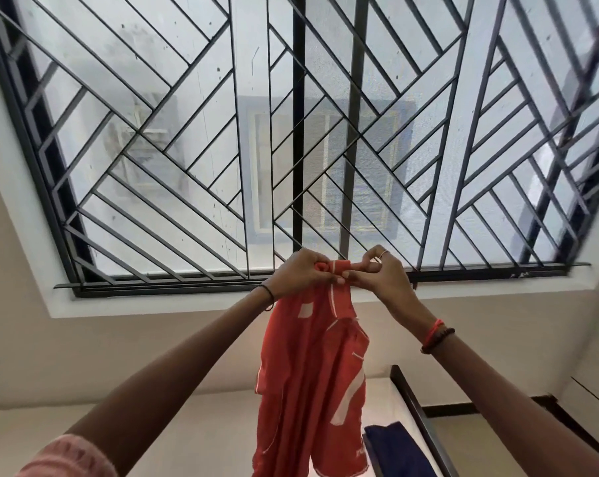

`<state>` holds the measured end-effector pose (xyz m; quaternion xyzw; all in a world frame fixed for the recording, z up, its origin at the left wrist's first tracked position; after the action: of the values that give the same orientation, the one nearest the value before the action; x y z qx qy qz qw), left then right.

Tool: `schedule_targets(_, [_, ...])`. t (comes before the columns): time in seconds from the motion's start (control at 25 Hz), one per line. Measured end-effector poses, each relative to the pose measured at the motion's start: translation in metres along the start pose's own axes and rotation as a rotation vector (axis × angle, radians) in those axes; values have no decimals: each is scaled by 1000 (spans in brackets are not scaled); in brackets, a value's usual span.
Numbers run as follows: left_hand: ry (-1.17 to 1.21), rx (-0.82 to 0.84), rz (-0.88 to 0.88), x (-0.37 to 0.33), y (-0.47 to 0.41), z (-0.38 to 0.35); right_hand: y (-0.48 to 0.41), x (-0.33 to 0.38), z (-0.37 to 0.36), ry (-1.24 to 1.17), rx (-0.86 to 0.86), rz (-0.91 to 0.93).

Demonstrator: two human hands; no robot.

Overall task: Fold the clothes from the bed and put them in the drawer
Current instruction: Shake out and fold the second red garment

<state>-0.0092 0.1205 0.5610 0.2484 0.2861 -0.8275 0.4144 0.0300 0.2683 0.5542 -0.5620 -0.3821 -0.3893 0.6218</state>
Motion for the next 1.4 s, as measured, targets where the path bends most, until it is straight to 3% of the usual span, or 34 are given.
schedule_targets(0.16, [-92, -69, 40, 5, 1, 10, 1, -12, 5, 91, 64, -4])
schedule_targets(0.36, [97, -128, -13, 8, 7, 23, 34, -92, 22, 280, 473, -238])
schedule_targets(0.48, [183, -122, -40, 7, 9, 30, 57, -118, 26, 341, 601, -357])
schedule_targets(0.96, [165, -93, 102, 57, 25, 32, 8, -54, 63, 285, 282, -128])
schedule_targets(1.12, [57, -225, 93, 56, 25, 52, 1, -33, 60, 248, 238, -57])
schedule_targets(1.24, [3, -206, 42, 47, 28, 61, 4, -3, 56, 243, 203, -21])
schedule_targets(1.4, [282, -155, 45, 44, 35, 71, 4, 32, 55, 219, 219, -38])
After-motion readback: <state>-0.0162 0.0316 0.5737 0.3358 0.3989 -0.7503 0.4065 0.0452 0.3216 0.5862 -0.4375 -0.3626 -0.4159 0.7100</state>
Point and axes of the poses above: each hand's wrist, its own y-axis away from the middle knuckle, its own z-axis out of the back of the hand, x = y × z, the point moved 7 cm from there along -y, towards the middle knuckle, and after that the axes turned 4 degrees about x, right-handed, at the moved point
